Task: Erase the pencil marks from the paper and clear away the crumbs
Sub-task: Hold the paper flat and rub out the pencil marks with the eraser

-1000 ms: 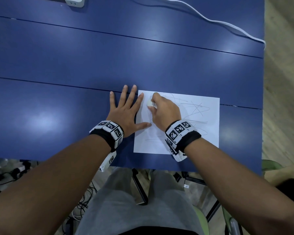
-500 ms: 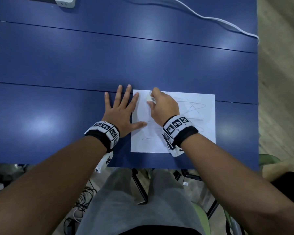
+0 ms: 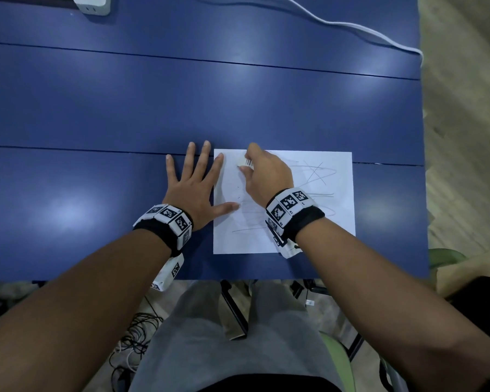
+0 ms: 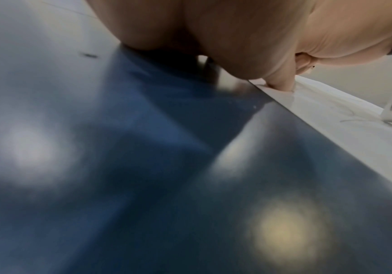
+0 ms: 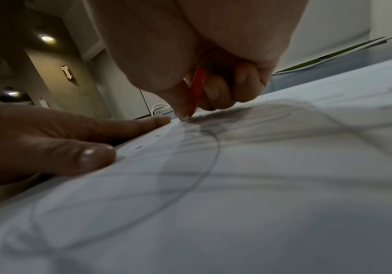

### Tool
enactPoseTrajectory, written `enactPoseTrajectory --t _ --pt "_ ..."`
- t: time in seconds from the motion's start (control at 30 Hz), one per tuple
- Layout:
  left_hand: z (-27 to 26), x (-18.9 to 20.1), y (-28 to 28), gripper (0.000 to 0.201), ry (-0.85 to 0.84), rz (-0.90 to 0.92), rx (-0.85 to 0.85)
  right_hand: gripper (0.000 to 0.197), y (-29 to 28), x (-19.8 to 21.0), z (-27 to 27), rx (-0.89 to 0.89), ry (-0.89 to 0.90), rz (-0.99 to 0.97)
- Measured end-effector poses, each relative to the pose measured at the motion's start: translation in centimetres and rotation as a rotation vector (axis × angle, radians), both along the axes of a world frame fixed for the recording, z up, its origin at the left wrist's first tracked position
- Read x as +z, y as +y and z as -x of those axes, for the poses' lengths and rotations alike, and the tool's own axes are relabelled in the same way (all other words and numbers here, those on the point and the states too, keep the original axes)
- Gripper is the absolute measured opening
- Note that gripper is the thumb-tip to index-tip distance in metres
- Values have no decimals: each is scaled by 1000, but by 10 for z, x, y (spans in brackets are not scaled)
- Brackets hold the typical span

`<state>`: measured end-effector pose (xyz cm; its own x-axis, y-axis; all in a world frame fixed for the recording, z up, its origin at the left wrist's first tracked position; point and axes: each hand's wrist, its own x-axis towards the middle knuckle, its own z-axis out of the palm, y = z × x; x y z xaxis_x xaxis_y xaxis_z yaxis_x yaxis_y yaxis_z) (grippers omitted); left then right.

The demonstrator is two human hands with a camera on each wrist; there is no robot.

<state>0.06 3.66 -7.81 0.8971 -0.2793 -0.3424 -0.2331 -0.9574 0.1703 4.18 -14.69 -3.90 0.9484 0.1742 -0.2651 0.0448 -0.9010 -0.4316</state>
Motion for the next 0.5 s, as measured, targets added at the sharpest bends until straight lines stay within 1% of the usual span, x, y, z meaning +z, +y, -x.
enactPoseTrajectory --t 0.13,0.27,0.43,0.5 --pt "0 -1 1 111 -5 -2 -1 17 1 2 3 78 6 11" --pt "0 -2 0 111 -13 3 3 18 -2 4 -3 31 -1 12" --pt "0 -2 0 111 -14 -3 2 17 -1 5 -1 68 5 24" --pt "0 -2 -1 111 -10 -2 2 18 -4 5 -4 55 -5 24"
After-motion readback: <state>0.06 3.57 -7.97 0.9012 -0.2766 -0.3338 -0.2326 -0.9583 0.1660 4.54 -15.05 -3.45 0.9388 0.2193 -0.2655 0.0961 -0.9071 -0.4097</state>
